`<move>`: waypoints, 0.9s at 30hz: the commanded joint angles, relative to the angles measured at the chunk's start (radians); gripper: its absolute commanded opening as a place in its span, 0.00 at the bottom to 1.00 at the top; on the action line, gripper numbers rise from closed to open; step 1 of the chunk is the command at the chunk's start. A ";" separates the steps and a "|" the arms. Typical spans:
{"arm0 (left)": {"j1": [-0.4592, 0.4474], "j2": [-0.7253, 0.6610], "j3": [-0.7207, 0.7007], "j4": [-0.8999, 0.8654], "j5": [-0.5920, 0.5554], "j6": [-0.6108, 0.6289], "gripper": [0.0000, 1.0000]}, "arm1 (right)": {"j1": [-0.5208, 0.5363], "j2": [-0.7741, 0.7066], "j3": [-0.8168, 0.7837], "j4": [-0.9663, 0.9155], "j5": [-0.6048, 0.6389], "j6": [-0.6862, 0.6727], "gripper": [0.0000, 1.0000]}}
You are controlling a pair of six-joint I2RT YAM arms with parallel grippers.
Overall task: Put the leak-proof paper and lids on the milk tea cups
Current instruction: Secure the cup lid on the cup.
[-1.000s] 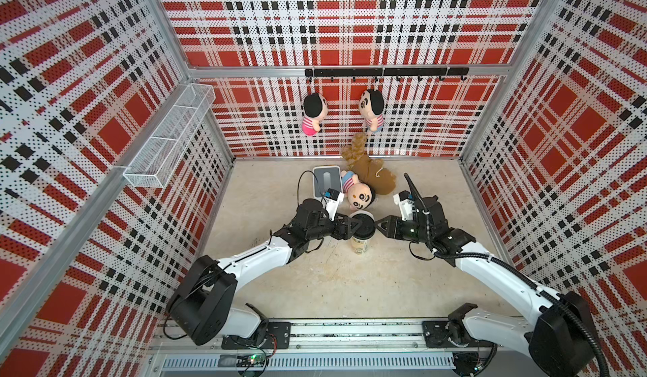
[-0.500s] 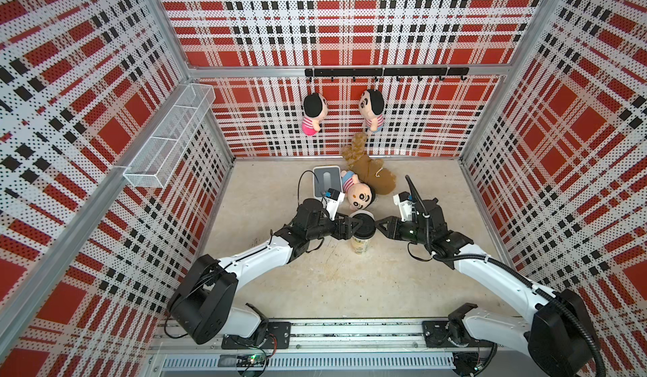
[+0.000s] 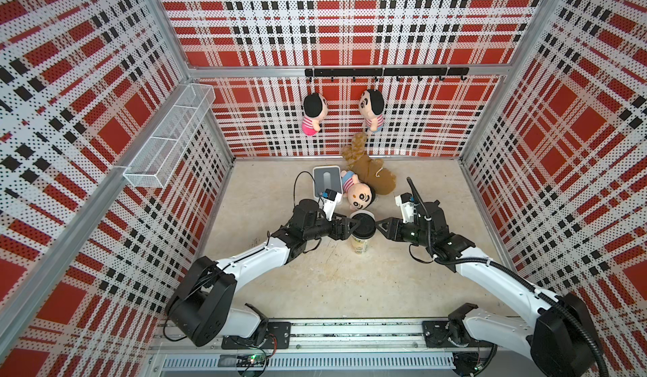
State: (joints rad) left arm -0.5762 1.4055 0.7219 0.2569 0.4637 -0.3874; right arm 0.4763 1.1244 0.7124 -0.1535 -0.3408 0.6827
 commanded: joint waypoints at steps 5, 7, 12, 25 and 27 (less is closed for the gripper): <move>0.002 0.072 -0.063 -0.270 -0.069 0.061 0.76 | 0.010 -0.026 0.093 -0.067 -0.019 -0.025 0.65; 0.000 0.069 -0.062 -0.269 -0.071 0.058 0.76 | 0.030 -0.012 0.086 -0.030 -0.025 -0.025 0.71; -0.005 0.065 -0.058 -0.244 -0.045 0.035 0.76 | 0.057 0.052 0.067 -0.011 -0.010 -0.020 0.73; 0.001 -0.160 -0.099 0.118 0.060 -0.277 0.76 | 0.056 0.225 0.038 0.006 -0.017 -0.107 0.46; 0.015 -0.202 -0.117 0.129 0.033 -0.298 0.77 | 0.053 0.245 0.053 -0.021 -0.009 -0.148 0.46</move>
State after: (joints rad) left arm -0.5735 1.2648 0.6201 0.3515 0.5289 -0.6342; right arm 0.5285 1.3025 0.7948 -0.0105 -0.3904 0.6228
